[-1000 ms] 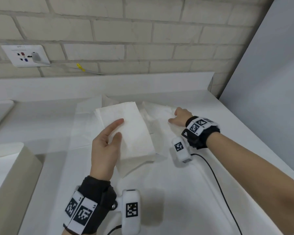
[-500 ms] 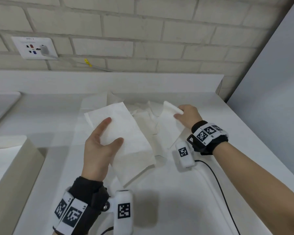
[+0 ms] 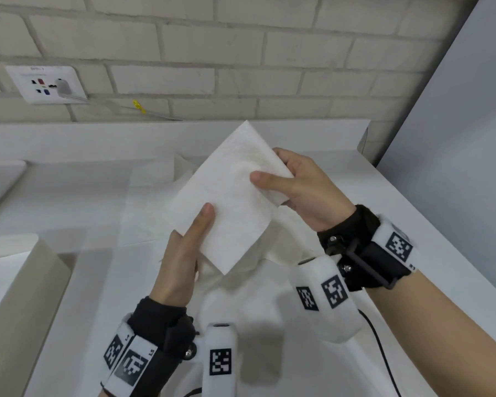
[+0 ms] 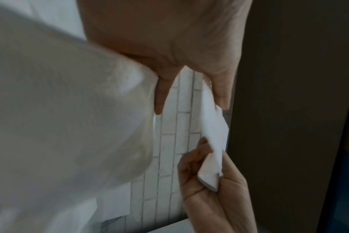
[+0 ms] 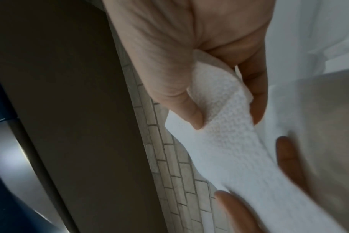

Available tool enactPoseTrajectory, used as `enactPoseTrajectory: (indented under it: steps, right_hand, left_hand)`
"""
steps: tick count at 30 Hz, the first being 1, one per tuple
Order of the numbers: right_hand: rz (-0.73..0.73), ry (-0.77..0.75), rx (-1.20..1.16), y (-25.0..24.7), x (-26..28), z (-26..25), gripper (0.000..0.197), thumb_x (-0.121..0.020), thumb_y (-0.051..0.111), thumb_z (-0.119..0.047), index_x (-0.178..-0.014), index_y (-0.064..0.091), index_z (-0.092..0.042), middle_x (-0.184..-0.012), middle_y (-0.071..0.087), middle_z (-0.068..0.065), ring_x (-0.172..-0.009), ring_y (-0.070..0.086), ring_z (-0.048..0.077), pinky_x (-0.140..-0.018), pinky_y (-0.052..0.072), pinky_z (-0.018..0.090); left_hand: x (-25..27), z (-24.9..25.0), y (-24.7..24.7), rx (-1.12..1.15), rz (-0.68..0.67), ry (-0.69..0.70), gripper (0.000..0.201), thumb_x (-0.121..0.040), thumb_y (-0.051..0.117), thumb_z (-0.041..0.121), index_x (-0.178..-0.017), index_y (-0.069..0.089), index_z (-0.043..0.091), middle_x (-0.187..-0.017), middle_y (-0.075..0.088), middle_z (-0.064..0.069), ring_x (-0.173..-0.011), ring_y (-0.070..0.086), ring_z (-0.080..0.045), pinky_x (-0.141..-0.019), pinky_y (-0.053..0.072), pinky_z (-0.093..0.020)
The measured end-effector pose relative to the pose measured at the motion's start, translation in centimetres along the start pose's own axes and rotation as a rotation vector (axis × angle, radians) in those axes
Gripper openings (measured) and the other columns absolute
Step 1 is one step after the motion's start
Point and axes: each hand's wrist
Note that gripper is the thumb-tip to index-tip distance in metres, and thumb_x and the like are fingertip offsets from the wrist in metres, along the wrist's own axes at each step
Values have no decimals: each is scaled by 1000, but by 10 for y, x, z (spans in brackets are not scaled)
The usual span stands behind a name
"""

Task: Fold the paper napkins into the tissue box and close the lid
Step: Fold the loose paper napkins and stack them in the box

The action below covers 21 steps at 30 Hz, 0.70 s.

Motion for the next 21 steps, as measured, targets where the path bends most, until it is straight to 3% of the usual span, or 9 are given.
enactPoseTrajectory:
  steps: [2, 6, 9, 11, 14, 17, 21]
  right_hand:
    - [-11, 37, 5, 4, 0, 2, 24, -87, 59, -9, -111, 56, -6, -99, 63, 3, -88, 63, 16, -70, 51, 27]
    - [-18, 106, 31, 10, -2, 6, 26, -90, 55, -9, -116, 51, -6, -106, 60, 5, -95, 61, 19, -80, 51, 34]
    - [-79, 157, 84, 12, -4, 6, 31, -92, 53, -9, -122, 48, -12, -118, 59, 7, -105, 60, 22, -88, 50, 39]
    - [-107, 160, 99, 11, -6, 6, 29, -91, 53, -7, -118, 47, -14, -117, 58, 8, -103, 60, 23, -85, 51, 36]
    - [-40, 65, 58, 6, -8, 1, 24, -85, 60, -1, -93, 45, -18, -100, 57, 8, -87, 59, 20, -71, 50, 27]
    - [110, -60, -65, 0, -11, -5, 35, -80, 63, 7, -85, 40, -19, -85, 58, 6, -74, 60, 19, -55, 49, 21]
    - [287, -268, 50, -4, -18, -11, 43, -71, 71, 2, -88, 43, -25, -91, 55, 13, -81, 57, 25, -66, 48, 35]
  left_hand:
    - [1, 1, 0, 25, -6, 21, 56, -72, 73, 50, -121, 58, 26, -121, 67, 6, -112, 62, -10, -84, 53, -23]
    - [2, 2, -3, 15, 48, 14, 38, -82, 70, 29, -118, 60, 24, -117, 68, 6, -110, 63, -11, -88, 53, -26]
    - [1, 3, -4, -25, 106, 37, 30, -77, 63, 33, -107, 64, 27, -110, 71, 9, -107, 64, -10, -90, 49, -31]
    - [0, 3, -6, -69, 125, 62, 29, -76, 63, 35, -104, 65, 29, -108, 71, 11, -105, 65, -8, -90, 49, -30]
    - [-1, 3, -9, -79, 157, 73, 25, -75, 64, 35, -99, 65, 30, -102, 72, 16, -103, 65, -5, -88, 48, -26]
    - [-2, 3, -12, -88, 183, 65, 26, -72, 65, 36, -97, 65, 29, -100, 72, 16, -102, 65, -5, -89, 49, -27]
    - [-2, 0, -14, -117, 173, 28, 27, -69, 74, 33, -94, 69, 23, -94, 74, 10, -94, 69, -9, -82, 52, -28]
Point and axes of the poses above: each hand's wrist, its own x-axis away from the middle knuckle, its own y-axis out of the palm, z = x × y
